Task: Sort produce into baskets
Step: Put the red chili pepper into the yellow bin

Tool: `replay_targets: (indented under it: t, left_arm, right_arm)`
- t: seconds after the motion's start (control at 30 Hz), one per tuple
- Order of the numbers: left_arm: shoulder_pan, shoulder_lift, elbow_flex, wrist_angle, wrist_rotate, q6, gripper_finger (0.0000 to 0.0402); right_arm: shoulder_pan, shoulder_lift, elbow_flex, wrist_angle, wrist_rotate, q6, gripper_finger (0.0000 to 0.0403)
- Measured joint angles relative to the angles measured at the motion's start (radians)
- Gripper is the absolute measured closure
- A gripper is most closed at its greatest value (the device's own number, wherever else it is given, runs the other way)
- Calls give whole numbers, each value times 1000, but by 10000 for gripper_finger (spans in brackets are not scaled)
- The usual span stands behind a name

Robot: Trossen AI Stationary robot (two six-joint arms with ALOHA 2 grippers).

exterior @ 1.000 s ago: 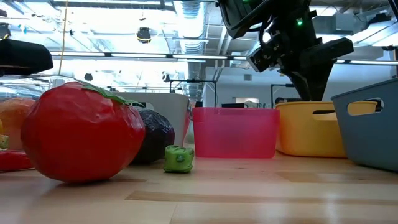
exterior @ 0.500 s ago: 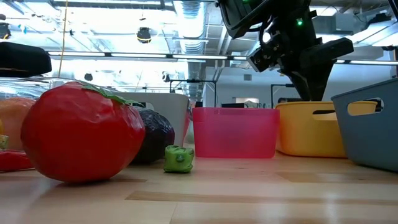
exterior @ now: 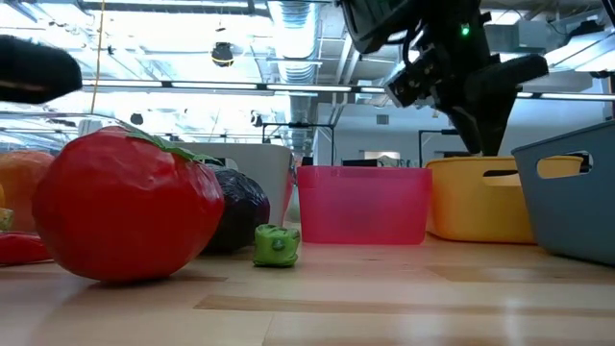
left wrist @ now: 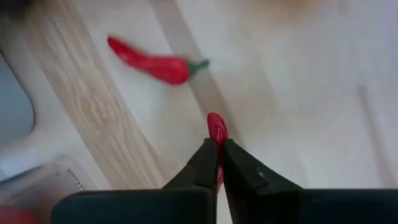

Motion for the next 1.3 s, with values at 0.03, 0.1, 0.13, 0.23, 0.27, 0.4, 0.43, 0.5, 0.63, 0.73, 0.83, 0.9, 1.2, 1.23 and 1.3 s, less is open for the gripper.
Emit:
replay_targets:
  t: [0.03, 0.1, 0.13, 0.23, 0.27, 0.4, 0.43, 0.5, 0.63, 0.73, 0.83, 0.9, 1.2, 1.23, 1.3]
  left_arm:
    - [-1, 0, 10, -1, 0, 0, 401]
    - [0, 0, 35, -5, -3, 0, 401]
    - [1, 0, 48, -8, -4, 0, 401]
    - [11, 0, 92, -20, -12, 0, 401]
    - [17, 0, 110, -23, -22, -2, 401]
    - [71, 0, 183, -38, -143, 11, 401]
    - [89, 0, 202, -37, -165, 63, 401]
    - [126, 0, 232, -21, -172, 206, 401]
    - [200, 0, 241, 64, -163, 503, 401]
    - [253, 0, 241, 136, -153, 685, 401]
    - [312, 0, 241, 217, -161, 812, 401]
    - [354, 0, 241, 293, -184, 849, 401]
    - [579, 0, 241, 737, 29, 916, 401]
    - [604, 8, 241, 789, 77, 903, 401]
    - [647, 28, 241, 889, 150, 863, 401]
  right_arm:
    - [0, -9, 5, 0, 0, 0, 211]
    - [5, -38, 6, 5, 0, 0, 211]
    - [6, -54, 6, 10, 2, 0, 211]
    - [8, -106, 7, 13, 2, 28, 211]
    - [8, -125, 7, 15, 2, 46, 211]
    - [17, -209, 7, 26, 4, 112, 211]
    - [20, -229, 7, 34, 5, 128, 211]
    - [31, -267, 7, 50, 5, 159, 211]
    - [64, -334, 7, 70, 6, 212, 211]
    - [92, -369, 7, 72, 7, 245, 211]
    - [121, -392, 7, 77, 9, 268, 211]
    - [140, -400, 7, 86, 17, 278, 211]
    - [194, -392, 6, 137, 34, 283, 211]
    - [196, -395, 6, 145, 34, 283, 211]
    - [196, -401, 6, 162, 34, 283, 211]
